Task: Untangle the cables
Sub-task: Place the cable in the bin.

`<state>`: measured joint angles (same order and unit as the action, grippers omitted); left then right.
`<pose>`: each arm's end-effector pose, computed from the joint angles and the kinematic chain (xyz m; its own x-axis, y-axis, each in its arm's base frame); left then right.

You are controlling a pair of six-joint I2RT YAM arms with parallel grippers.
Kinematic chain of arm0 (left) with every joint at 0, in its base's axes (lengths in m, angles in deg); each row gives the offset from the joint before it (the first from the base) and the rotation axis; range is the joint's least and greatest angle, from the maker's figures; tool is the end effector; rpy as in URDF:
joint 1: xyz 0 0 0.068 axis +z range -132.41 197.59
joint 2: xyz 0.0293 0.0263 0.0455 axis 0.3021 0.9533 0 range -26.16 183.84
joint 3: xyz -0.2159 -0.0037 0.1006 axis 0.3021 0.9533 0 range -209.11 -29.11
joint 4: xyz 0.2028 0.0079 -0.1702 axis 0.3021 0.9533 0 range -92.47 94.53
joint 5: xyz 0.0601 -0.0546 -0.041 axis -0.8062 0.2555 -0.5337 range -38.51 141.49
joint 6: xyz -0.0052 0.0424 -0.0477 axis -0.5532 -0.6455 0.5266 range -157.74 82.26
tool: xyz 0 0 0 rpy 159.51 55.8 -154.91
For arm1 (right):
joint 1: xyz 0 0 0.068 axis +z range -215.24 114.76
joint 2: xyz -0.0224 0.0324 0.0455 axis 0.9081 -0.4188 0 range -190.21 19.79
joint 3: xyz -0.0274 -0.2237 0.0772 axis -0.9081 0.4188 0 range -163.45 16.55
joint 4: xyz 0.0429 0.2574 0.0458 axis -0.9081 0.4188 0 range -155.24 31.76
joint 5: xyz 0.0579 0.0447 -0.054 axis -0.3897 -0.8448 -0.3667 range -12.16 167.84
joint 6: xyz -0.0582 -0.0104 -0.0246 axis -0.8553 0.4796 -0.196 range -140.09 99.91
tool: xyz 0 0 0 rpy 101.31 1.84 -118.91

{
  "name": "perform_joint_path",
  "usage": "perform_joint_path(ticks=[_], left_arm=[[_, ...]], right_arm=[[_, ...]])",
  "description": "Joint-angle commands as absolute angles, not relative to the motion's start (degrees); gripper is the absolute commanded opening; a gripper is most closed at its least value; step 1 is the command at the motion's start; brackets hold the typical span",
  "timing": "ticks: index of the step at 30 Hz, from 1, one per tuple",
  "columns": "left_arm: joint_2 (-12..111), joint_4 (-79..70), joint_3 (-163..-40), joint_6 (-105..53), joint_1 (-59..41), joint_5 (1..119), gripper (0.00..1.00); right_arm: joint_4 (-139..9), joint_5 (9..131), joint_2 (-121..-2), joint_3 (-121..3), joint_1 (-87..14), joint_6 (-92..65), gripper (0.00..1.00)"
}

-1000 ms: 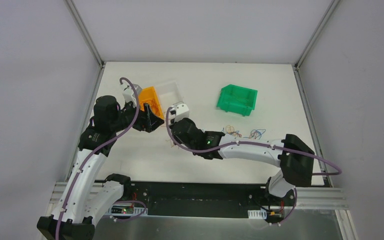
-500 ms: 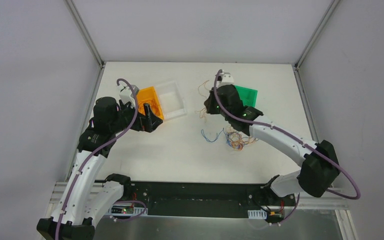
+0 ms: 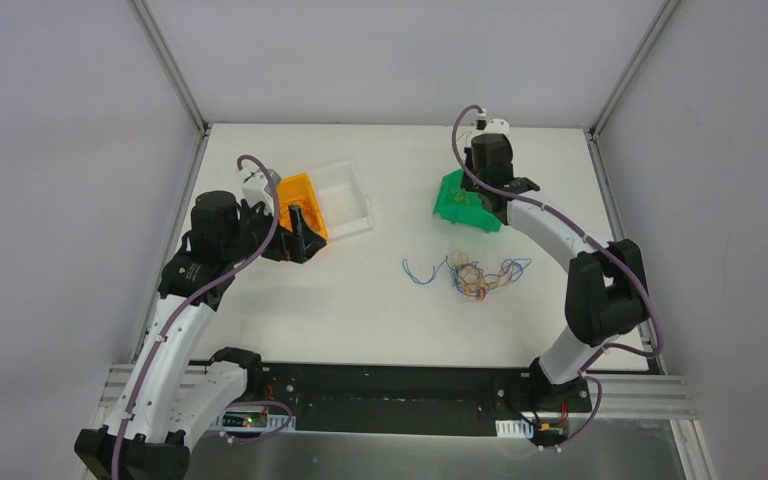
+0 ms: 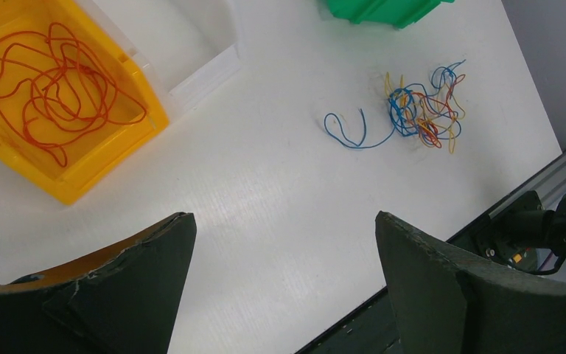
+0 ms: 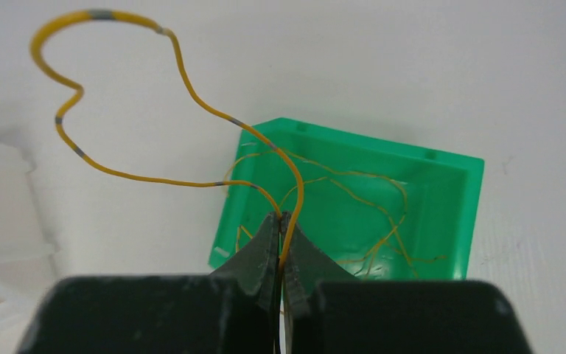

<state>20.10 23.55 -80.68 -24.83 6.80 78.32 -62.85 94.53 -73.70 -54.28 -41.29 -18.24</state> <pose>0.2071 -0.0621 0.3192 -0.4685 -0.1136 -0.8761 0.4894 0.7922 -0.3645 0.3682 0.1480 0.2492 -0.3918 -0.1402 -0.9093 -0.1385 0.9860 -0.0924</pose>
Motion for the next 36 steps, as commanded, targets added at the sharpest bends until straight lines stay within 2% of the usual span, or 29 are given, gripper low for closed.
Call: perform_joint_path(ticks=[1, 6, 13, 19, 24, 27, 31, 36], left_arm=[[20.76, 23.06, -80.82, -25.41, 7.04, 79.79, 0.95], [21.15, 23.02, -80.92, -25.49, 7.03, 79.61, 0.95], [21.32, 23.09, -81.06, -25.46, 7.04, 79.78, 0.94], [20.90, 23.08, -80.82, -25.55, 7.04, 79.70, 0.94], [20.94, 23.11, -80.62, -25.50, 7.04, 79.47, 0.94], [20.73, 23.11, -80.60, -25.54, 7.04, 79.28, 0.94], [20.71, 23.11, -80.60, -25.59, 7.04, 79.04, 0.94], [20.96, 23.14, -80.57, -25.46, 7.04, 79.18, 0.94]], right_arm=[[-71.64, 103.86, -77.87, -55.25, -43.49, -24.02, 0.00], [-75.90, 111.08, -82.33, -51.77, -43.91, -28.62, 0.00], [-56.32, 101.32, -85.61, -56.57, -43.88, -24.11, 0.00], [-43.76, 99.69, -88.88, -61.63, -44.94, -23.47, 0.06], [-35.45, 96.37, -90.46, -67.29, -47.29, -22.54, 0.18], [-32.46, 95.02, -89.74, -68.95, -47.58, -22.62, 0.20], [-31.87, 93.83, -86.19, -68.51, -47.59, -22.81, 0.43], [-31.86, 93.43, -81.21, -68.33, -47.61, -22.81, 0.54]])
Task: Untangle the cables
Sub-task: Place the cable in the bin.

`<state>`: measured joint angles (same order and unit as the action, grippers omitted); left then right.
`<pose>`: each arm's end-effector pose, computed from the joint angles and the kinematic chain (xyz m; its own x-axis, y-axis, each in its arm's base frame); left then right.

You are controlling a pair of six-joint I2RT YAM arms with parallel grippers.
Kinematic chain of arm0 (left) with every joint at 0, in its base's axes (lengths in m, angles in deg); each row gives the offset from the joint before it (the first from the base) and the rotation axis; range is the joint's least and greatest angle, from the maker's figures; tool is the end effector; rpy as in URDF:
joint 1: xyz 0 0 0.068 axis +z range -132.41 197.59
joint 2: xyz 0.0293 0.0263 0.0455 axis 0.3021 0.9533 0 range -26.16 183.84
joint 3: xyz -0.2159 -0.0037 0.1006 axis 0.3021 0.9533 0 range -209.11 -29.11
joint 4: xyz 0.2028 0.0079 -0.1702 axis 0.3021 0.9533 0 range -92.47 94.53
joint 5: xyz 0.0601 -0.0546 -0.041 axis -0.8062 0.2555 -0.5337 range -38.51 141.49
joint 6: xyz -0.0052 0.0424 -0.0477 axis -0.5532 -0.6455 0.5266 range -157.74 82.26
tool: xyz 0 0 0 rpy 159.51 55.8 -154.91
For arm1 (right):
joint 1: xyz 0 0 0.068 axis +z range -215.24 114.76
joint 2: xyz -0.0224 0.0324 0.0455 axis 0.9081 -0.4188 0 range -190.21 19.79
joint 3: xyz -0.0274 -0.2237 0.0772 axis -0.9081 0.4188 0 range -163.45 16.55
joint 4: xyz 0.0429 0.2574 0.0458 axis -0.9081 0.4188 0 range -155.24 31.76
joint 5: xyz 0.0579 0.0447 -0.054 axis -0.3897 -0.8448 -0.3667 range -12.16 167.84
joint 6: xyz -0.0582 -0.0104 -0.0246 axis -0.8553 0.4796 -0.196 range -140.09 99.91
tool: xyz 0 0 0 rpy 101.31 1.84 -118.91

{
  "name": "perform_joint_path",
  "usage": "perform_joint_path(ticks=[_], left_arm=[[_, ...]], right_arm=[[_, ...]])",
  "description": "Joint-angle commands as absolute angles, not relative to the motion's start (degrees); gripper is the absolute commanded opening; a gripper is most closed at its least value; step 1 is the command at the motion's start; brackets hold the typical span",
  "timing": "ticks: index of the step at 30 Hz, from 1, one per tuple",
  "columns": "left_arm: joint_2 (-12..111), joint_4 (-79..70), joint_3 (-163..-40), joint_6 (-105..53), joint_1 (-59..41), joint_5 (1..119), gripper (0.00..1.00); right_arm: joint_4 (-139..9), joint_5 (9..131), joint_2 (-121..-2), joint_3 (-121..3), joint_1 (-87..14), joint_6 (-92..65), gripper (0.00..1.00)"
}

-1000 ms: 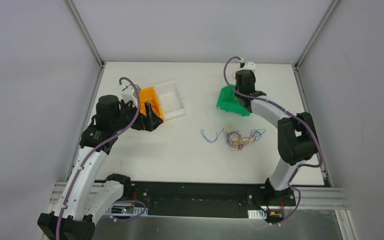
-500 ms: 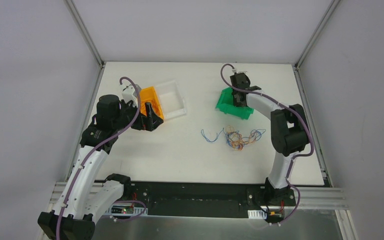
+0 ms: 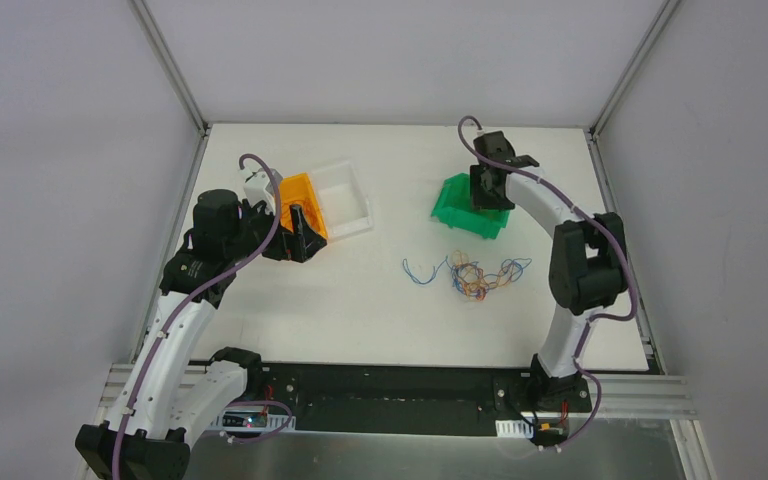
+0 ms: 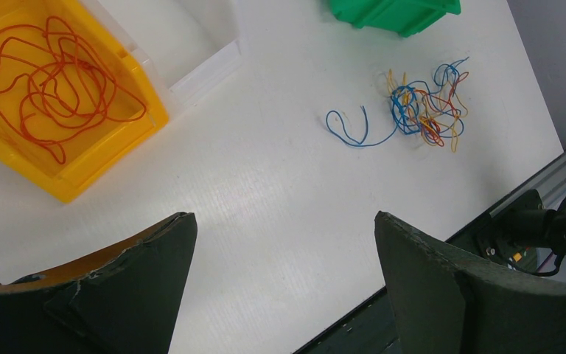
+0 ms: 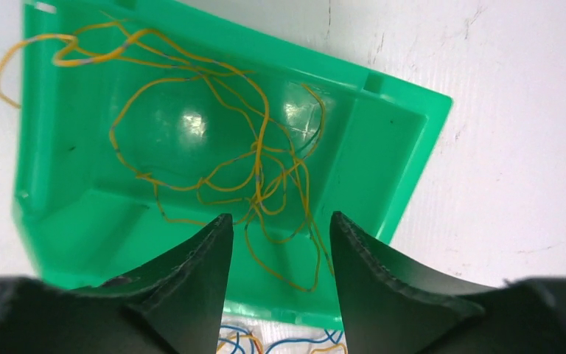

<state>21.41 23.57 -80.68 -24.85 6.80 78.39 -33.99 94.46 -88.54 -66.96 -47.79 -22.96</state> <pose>0.2116 -0.0630 0.3147 -0.4884 -0.1094 -0.8657 0.4821 0.7932 -0.3722 0.3959 0.1096 0.1792 -0.7839 -0.2968 -0.5454 -0.1746 0.9483 -0.2651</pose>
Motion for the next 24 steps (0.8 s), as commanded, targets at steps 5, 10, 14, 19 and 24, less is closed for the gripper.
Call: perform_joint_path(ticks=[5, 10, 14, 19, 24], left_arm=[[21.00, 23.10, -80.56, -25.52, 7.04, 79.16, 0.94], [21.42, 23.13, -80.40, -25.01, 7.04, 77.31, 0.96], [23.05, 23.68, -80.65, -25.06, 7.04, 77.50, 0.99], [27.84, 26.66, -82.25, -24.70, 6.52, 77.14, 0.99], [28.88, 28.29, -83.69, -23.05, 1.25, 70.30, 0.99]], right_arm=[[-31.84, 89.17, -75.91, -67.64, -47.62, -21.75, 0.57], [-35.71, 77.66, -69.26, -62.42, -47.54, -15.98, 0.61], [-38.94, 72.78, -64.22, -55.90, -47.35, -11.34, 0.61], [-42.06, 72.80, -55.38, -45.26, -47.23, -9.24, 0.60], [-43.70, 75.77, -45.56, -35.44, -47.37, -6.81, 0.62]])
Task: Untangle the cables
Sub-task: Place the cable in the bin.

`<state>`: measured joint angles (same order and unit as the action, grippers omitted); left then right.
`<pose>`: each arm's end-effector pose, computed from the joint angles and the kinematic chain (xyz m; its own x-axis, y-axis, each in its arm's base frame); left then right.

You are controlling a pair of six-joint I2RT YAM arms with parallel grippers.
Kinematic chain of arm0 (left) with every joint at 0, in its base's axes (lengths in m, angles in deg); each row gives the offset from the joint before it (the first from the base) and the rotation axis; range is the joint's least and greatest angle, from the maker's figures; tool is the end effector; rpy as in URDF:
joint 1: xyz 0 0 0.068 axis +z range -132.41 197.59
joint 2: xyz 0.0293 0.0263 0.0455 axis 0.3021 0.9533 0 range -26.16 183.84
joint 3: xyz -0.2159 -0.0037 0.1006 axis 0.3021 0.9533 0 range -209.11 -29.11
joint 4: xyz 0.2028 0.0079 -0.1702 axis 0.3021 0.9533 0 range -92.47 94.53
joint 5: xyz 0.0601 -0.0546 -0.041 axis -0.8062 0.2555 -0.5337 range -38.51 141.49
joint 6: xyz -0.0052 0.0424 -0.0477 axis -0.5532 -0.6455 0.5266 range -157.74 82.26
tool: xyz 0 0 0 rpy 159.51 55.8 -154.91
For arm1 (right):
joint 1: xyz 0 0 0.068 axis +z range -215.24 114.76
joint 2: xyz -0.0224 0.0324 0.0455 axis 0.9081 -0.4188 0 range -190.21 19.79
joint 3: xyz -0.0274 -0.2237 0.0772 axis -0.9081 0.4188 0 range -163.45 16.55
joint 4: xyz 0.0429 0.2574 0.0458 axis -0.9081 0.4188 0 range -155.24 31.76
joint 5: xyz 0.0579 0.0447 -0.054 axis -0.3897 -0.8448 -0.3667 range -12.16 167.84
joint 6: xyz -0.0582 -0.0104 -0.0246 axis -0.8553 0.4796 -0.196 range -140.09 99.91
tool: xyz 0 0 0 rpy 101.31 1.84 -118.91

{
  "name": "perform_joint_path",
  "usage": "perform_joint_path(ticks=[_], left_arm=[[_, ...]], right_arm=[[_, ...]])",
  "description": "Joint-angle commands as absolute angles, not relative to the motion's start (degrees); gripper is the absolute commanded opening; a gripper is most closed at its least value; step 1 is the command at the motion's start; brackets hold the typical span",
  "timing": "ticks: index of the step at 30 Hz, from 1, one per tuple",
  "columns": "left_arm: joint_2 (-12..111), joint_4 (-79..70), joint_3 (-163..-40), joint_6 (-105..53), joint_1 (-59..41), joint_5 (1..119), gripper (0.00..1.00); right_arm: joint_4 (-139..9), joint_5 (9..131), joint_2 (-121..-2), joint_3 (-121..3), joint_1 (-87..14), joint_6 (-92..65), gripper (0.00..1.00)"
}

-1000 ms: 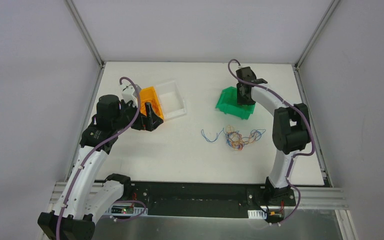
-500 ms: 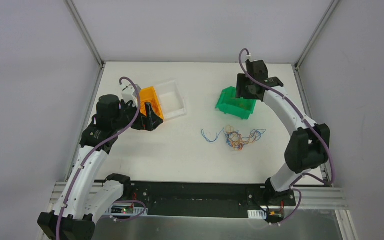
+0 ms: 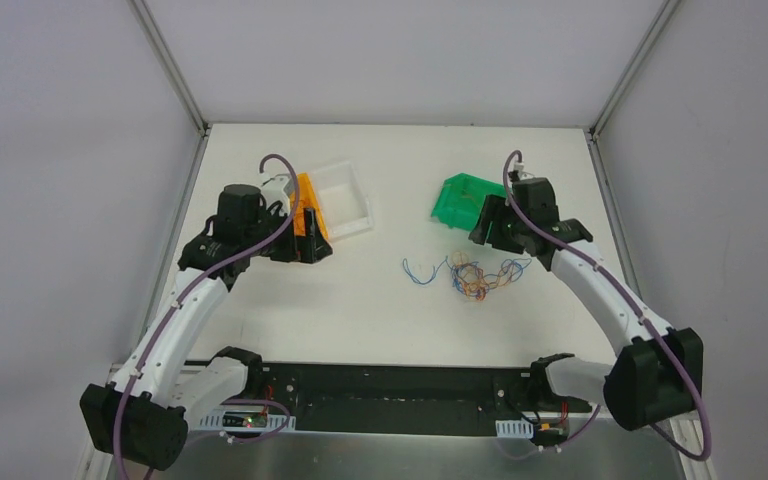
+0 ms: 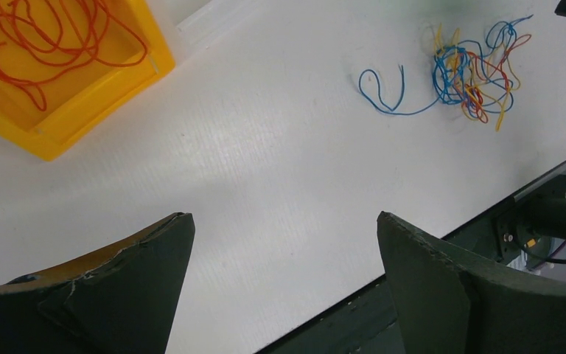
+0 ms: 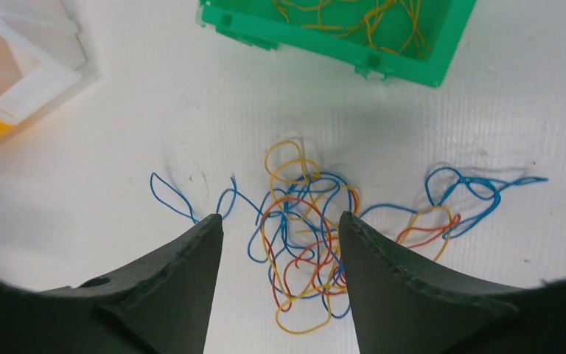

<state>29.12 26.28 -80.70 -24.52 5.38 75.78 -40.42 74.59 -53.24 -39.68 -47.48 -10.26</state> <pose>0.2330 -0.0712 0.2809 -0.6320 -0.0765 -0.7712 0.3981 0.8218 -0.4077 0.2860 0.0946 0.2351 -0.6823 -0.0396 -0.7300 -0.2318 0.9587 0.1646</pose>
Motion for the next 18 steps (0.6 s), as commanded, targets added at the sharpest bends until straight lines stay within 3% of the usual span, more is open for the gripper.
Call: perform_joint_path(ticks=[1, 4, 10, 14, 18], left_arm=[[29.48, 29.57, -84.56, -22.09, -0.76, 67.60, 0.99], [32.25, 34.37, -89.00, -17.64, -9.17, 60.99, 0.99], [38.50, 31.92, -91.73, -12.31, -17.29, 59.74, 0.99], [41.83, 23.95, -89.71, -11.97, -19.67, 59.27, 0.98], [45.40, 12.45, -85.38, -11.59, -22.56, 59.59, 0.97]], right_arm=[[-43.68, 76.92, -44.34, -34.16, -47.39, -6.14, 0.63], [-42.67, 82.20, -41.38, -31.50, -47.32, -4.25, 0.62], [-42.37, 88.76, -37.57, -27.16, -47.51, 4.31, 0.58], [-41.11, 90.89, -36.49, -25.66, -47.94, 8.34, 0.55], [-39.48, 90.38, -36.94, -25.61, -48.01, 8.58, 0.60]])
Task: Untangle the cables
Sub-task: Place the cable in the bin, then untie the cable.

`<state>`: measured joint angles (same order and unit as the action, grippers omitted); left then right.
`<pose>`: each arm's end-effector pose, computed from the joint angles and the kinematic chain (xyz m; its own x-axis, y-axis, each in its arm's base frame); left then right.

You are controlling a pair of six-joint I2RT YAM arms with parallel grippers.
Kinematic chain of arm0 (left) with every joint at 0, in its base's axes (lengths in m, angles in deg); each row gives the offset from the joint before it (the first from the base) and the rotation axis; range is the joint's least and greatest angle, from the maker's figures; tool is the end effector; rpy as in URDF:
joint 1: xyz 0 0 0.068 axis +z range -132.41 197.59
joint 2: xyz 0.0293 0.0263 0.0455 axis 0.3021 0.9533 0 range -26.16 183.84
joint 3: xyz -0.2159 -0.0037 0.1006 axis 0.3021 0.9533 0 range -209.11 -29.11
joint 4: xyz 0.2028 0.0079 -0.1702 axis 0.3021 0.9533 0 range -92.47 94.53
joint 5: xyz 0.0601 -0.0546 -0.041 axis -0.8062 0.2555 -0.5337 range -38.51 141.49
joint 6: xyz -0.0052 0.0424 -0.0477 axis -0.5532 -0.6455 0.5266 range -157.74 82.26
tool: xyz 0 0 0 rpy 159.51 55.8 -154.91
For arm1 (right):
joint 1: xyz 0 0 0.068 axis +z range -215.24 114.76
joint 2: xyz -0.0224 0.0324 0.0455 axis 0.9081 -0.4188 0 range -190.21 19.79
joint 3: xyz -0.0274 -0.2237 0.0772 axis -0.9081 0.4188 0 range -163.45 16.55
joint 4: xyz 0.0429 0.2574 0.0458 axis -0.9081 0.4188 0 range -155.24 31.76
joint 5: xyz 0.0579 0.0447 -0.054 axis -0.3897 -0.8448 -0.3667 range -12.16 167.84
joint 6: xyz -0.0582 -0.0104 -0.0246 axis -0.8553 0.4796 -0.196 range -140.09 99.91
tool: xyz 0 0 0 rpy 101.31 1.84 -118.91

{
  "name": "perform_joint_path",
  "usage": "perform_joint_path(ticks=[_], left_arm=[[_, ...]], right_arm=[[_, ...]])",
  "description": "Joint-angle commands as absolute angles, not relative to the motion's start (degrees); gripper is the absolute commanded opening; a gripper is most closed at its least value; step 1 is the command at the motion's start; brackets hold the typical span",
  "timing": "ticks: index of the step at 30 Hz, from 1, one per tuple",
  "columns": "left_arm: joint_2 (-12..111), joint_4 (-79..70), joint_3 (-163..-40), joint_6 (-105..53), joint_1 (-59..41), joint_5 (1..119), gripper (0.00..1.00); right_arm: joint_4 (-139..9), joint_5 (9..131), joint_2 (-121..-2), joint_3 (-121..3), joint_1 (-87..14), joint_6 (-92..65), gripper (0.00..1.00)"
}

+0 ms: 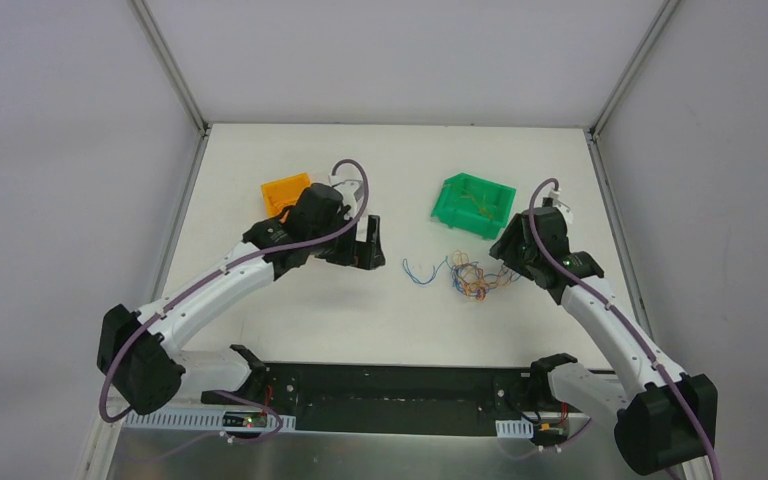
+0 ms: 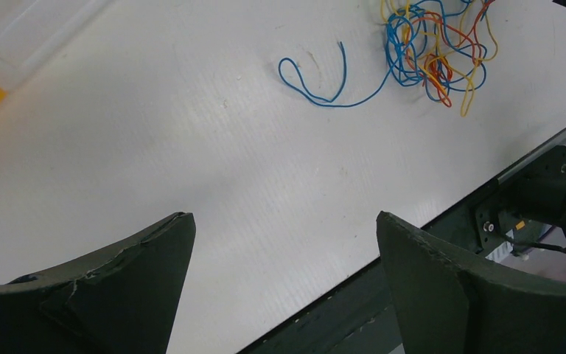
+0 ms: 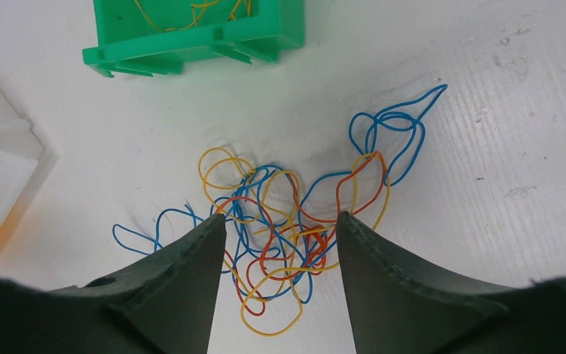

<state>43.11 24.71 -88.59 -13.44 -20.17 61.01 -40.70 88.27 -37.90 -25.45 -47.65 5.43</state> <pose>0.2266 -0.1857 0.2697 -0.7248 0.0481 -0.6873 0.4500 0.7885 -0.4193 0.2387 0.0663 0.2174 -0.6270 0.2456 -0.7392 0.1160 0.9678 0.2233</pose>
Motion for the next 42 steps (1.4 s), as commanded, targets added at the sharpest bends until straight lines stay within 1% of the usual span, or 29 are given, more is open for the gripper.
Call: perform_joint_path(ticks=[1, 4, 6, 10, 14, 18, 20, 23, 27, 29, 33, 35, 38, 42], left_arm=[[46.55, 9.77, -84.55, -11.76, -23.30, 59.56, 0.97], [50.30, 3.16, -83.41, -13.61, -25.57, 60.34, 0.95], [52.43, -0.09, -82.99, -15.97, -27.35, 58.74, 0.92], [54.65, -9.25, -80.83, -19.83, -29.30, 55.98, 0.91], [58.01, -14.14, -81.93, -21.93, -29.43, 57.48, 0.91], [64.00, -18.61, -83.63, -25.13, -29.57, 60.71, 0.91], [66.72, -19.74, -84.61, -27.28, -29.52, 62.81, 0.90], [69.02, -21.33, -84.27, -29.03, -29.51, 62.93, 0.87], [69.26, -22.39, -83.35, -29.76, -29.52, 66.21, 0.86], [70.15, -21.59, -84.44, -30.11, -29.51, 67.82, 0.86], [73.14, -20.32, -87.29, -29.49, -29.55, 73.77, 0.86], [74.59, -20.19, -88.51, -28.79, -29.57, 75.85, 0.85], [76.72, -19.06, -90.53, -28.47, -29.54, 76.87, 0.81], [79.65, -17.30, -93.34, -27.85, -29.55, 78.35, 0.74]], right_arm=[[-39.45, 90.26, -37.12, -25.33, -48.03, 8.54, 0.61], [-39.85, 90.93, -37.80, -23.91, -48.06, 8.83, 0.62], [-40.00, 90.80, -38.08, -23.14, -48.03, 8.40, 0.65], [-40.33, 88.23, -38.07, -22.19, -48.16, 7.63, 0.66], [-41.31, 86.10, -38.09, -21.11, -48.18, 8.14, 0.66], [-43.10, 84.29, -39.59, -20.35, -48.16, 9.05, 0.65], [-43.96, 82.86, -41.29, -20.37, -48.13, 9.55, 0.63], [-45.07, 81.13, -43.74, -20.58, -48.10, 10.11, 0.61], [-44.58, 80.24, -46.41, -21.34, -48.12, 10.92, 0.57], [-44.09, 80.00, -47.17, -21.56, -48.19, 11.66, 0.56], [-43.73, 78.64, -47.57, -21.47, -48.11, 11.88, 0.50], [-43.70, 78.44, -47.13, -21.16, -48.12, 11.87, 0.45], [-43.05, 76.56, -45.85, -21.20, -48.16, 11.75, 0.28], [-42.54, 77.20, -43.48, -20.74, -48.13, 11.42, 0.26]])
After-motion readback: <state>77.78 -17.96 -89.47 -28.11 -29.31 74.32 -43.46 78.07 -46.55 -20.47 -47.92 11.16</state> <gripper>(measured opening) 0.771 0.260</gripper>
